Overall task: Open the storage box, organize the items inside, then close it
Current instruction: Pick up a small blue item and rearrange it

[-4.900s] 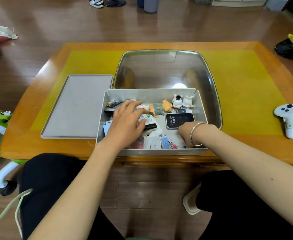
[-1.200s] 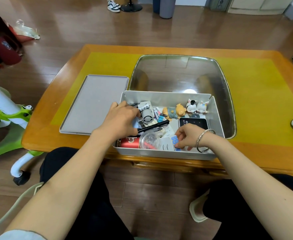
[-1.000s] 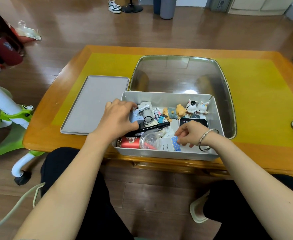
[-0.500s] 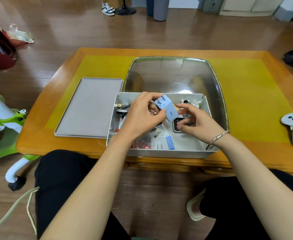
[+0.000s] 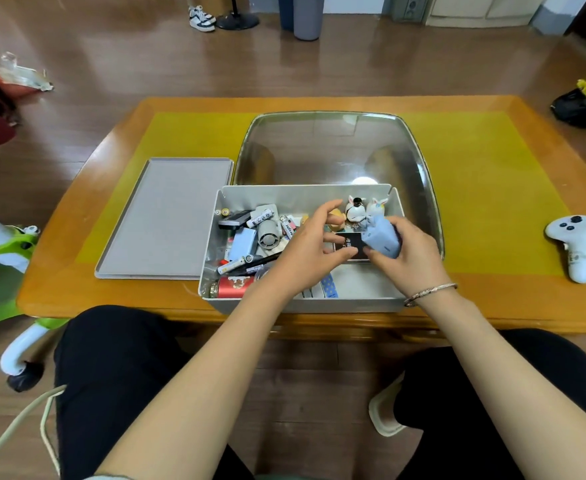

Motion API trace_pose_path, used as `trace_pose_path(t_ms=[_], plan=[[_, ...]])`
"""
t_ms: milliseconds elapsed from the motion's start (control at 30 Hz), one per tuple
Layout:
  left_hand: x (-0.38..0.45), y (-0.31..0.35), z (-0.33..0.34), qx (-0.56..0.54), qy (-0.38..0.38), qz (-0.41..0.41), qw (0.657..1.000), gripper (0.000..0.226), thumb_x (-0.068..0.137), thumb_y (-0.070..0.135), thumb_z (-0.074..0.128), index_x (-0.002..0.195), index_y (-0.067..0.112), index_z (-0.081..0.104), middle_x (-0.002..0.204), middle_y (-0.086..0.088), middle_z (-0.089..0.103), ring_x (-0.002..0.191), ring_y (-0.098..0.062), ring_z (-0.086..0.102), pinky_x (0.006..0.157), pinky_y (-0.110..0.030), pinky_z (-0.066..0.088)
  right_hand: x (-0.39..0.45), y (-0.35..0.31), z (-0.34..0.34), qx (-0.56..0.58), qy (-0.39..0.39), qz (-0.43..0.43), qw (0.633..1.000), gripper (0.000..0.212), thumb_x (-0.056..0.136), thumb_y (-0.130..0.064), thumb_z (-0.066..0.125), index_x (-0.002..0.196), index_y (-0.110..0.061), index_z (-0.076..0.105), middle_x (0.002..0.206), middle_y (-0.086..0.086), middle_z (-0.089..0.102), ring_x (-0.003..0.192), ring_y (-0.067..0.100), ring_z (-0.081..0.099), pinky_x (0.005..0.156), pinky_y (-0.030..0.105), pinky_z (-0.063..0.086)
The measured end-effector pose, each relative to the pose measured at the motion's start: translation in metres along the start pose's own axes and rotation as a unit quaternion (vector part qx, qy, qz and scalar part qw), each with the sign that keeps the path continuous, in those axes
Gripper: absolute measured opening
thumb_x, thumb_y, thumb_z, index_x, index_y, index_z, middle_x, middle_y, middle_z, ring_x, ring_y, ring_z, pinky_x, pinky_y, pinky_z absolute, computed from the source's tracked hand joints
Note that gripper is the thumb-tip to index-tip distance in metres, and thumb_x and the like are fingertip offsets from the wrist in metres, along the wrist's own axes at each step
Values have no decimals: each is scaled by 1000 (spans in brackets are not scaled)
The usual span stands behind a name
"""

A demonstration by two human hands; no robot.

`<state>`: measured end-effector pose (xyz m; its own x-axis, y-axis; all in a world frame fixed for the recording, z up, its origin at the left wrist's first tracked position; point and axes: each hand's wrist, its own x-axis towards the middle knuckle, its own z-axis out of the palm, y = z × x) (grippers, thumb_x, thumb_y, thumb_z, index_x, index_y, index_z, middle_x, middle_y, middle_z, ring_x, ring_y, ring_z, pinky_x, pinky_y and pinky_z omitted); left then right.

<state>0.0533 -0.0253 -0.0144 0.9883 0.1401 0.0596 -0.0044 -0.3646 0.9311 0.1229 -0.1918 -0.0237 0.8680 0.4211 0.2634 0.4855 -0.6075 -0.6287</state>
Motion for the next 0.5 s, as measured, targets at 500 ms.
trace_pose_path(t_ms=[500], plan=[[-19,-22,34,69,92,110,987,41,86,12,69,124,9,54,112,5,51,96,11,49,71,-4,42,-11,0,16,30,-50,-36,998,63,78,3,67,136,-9,46,133,10,47,125,20,44,103,22,35]])
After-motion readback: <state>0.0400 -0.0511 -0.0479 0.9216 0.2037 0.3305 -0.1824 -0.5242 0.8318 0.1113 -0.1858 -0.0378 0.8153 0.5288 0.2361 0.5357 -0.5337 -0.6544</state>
